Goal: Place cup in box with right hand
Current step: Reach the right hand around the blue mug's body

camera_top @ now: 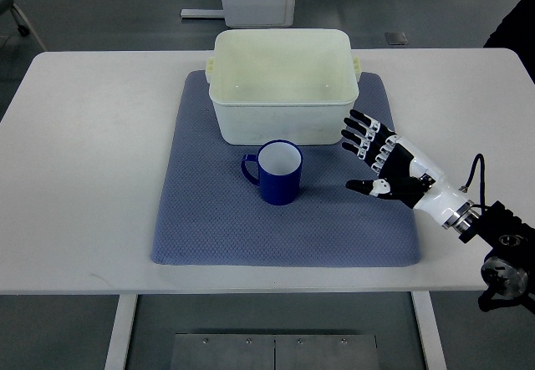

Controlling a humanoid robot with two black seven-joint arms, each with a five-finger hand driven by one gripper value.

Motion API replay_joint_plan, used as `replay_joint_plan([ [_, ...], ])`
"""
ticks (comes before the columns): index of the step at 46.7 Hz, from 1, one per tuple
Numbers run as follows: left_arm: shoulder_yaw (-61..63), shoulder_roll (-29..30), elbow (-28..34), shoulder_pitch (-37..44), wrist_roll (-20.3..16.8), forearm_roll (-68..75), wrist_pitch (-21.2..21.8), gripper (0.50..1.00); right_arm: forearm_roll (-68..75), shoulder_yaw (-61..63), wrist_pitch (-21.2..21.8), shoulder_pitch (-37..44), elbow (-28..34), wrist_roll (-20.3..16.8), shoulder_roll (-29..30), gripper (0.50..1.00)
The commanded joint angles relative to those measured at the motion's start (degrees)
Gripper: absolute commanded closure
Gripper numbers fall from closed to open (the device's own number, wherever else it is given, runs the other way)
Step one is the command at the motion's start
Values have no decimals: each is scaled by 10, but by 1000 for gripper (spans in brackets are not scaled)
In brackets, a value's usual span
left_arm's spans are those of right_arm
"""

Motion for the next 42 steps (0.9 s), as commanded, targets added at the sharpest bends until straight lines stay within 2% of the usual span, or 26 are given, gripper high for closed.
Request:
replay_joint_plan([
  [1, 1, 0, 0, 0, 0, 0, 0, 500, -2, 0, -4, 0, 0, 0, 10, 500],
  [6, -1, 0, 0, 0, 0, 0, 0, 500, -3, 0, -8, 0, -1, 0, 25, 500],
  [14, 1, 0, 1, 0, 0, 0, 0, 500, -14, -1, -50, 0, -3, 0, 53, 500],
  [42, -1, 0, 0, 0, 0, 0, 0, 500, -37, -5, -92, 4, -46, 0, 125, 500],
])
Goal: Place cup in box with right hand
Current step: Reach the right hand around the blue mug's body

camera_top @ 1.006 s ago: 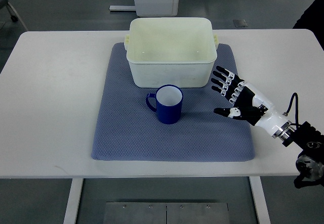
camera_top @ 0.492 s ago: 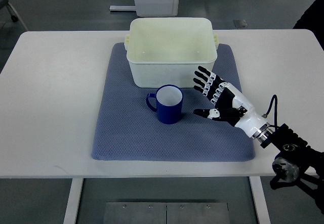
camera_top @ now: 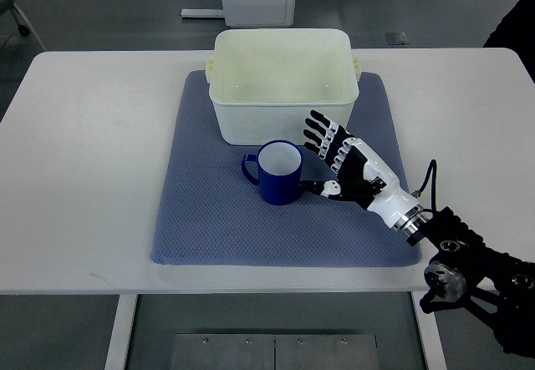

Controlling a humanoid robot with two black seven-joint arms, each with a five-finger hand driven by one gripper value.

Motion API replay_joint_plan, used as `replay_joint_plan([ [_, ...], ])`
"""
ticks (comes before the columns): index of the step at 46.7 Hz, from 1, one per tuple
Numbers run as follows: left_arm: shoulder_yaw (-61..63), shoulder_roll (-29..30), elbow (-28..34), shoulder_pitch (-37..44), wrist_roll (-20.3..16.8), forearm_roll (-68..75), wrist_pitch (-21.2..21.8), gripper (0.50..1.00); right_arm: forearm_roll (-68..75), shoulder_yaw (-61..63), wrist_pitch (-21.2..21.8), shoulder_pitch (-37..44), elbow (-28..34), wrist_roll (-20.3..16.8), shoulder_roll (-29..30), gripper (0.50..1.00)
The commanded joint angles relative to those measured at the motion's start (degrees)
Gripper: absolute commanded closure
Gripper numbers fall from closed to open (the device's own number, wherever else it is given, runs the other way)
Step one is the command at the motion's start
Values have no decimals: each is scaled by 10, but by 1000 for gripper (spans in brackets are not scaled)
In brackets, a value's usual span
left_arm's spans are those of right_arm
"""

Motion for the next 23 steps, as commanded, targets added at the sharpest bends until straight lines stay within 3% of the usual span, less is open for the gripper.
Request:
replay_joint_plan([
  [1, 0, 0, 0, 0, 0, 0, 0, 500, -2, 0, -10, 0, -9, 0, 12, 500],
  [23, 0, 0, 0, 0, 0, 1, 0, 500, -7, -20, -71, 6, -43, 0, 65, 500],
])
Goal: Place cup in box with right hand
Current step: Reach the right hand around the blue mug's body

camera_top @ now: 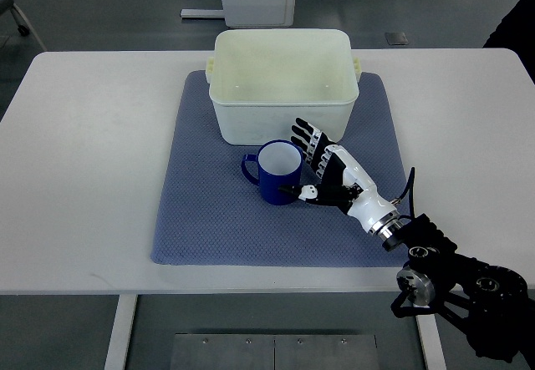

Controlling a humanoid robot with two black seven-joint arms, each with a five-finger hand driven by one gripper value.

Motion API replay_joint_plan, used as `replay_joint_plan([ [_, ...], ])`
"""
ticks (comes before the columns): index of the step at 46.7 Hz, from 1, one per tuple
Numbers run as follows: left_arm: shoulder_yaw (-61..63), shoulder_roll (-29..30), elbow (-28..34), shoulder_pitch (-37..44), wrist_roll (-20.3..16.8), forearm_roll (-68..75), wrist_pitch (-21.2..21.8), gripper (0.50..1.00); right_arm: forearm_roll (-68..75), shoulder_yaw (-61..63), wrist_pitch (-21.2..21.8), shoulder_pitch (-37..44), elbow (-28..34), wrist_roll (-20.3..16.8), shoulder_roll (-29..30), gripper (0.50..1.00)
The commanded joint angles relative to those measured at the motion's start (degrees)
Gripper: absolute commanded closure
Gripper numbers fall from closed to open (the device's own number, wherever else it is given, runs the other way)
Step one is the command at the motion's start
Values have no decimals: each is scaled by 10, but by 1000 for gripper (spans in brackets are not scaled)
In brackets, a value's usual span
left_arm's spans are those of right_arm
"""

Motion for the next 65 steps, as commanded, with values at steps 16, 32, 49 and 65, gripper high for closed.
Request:
replay_joint_plan([
  [16, 0, 0, 0, 0, 0, 0, 0, 500, 0, -8, -41, 12, -23, 0, 32, 500],
  [32, 0, 0, 0, 0, 0, 0, 0, 500, 0, -32, -64, 14, -28, 0, 49, 500],
  [49, 2, 0, 0, 0, 0, 0, 0, 500, 0, -32, -67, 14, -51, 0, 67, 502],
  [65, 2, 0, 0, 0, 0, 0, 0, 500, 0, -32, -73, 14, -64, 0, 71, 502],
])
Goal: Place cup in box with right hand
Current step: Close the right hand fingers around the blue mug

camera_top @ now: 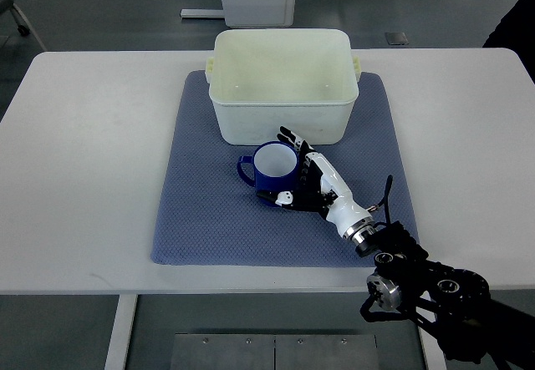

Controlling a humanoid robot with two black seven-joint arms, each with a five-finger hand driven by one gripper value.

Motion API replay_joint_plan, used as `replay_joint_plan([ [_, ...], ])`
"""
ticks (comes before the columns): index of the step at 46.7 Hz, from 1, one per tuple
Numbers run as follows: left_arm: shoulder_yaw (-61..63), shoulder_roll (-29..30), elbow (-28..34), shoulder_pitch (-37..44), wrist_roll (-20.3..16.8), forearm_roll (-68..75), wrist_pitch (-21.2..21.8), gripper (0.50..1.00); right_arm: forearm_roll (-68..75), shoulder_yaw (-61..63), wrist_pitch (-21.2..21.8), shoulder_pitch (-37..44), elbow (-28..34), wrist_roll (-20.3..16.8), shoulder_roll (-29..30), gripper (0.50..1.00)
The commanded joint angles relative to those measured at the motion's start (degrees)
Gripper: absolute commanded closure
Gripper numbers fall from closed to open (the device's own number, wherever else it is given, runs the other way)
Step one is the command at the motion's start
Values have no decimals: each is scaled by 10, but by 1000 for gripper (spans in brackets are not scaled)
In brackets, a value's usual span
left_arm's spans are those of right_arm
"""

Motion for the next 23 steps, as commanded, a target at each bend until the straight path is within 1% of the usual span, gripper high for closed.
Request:
replay_joint_plan([
  [1, 1, 0, 1, 0, 0, 0, 0, 500, 0, 0, -1, 0, -4, 0, 1, 502],
  [14, 0, 0, 0, 0, 0, 0, 0, 500, 1, 0, -5, 0, -8, 0, 3, 517],
  [18, 0, 0, 0, 0, 0, 0, 0, 500, 0, 0, -9, 0, -8, 0, 4, 538],
  [23, 1, 0, 0, 0, 0, 0, 0, 500, 1, 1, -10, 0, -9, 0, 7, 582],
])
